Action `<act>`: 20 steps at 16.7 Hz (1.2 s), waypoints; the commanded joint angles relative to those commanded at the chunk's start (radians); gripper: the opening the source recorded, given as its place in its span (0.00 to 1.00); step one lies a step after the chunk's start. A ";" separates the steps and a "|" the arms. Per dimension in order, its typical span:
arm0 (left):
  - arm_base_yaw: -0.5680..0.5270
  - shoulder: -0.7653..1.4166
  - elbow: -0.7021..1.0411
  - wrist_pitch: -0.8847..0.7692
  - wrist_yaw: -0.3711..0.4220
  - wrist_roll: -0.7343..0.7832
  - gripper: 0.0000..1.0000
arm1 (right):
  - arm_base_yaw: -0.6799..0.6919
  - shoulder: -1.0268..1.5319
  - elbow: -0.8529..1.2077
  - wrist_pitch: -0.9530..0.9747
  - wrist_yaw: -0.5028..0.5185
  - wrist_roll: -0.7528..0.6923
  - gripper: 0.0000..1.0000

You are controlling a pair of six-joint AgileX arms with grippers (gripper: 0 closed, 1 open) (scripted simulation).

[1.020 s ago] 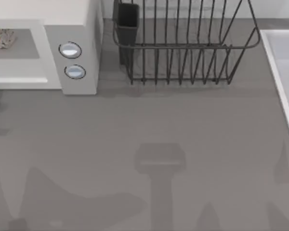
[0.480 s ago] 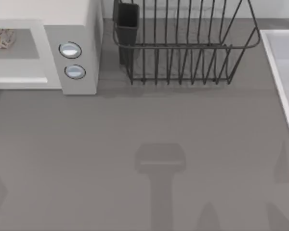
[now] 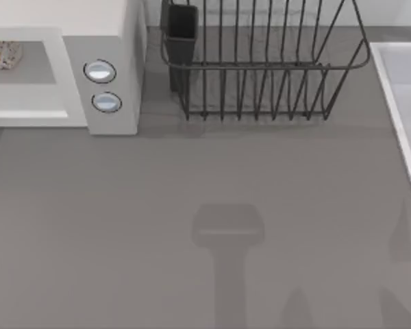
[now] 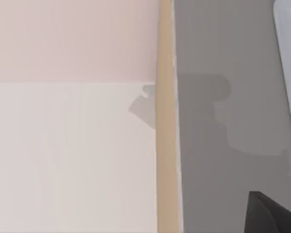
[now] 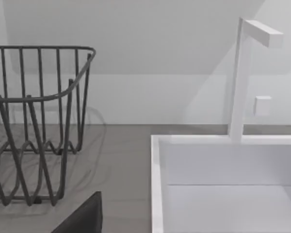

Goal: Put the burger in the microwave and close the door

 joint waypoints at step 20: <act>-0.042 0.052 -0.338 0.423 -0.012 -0.038 0.00 | 0.000 0.000 0.000 0.000 0.000 0.000 1.00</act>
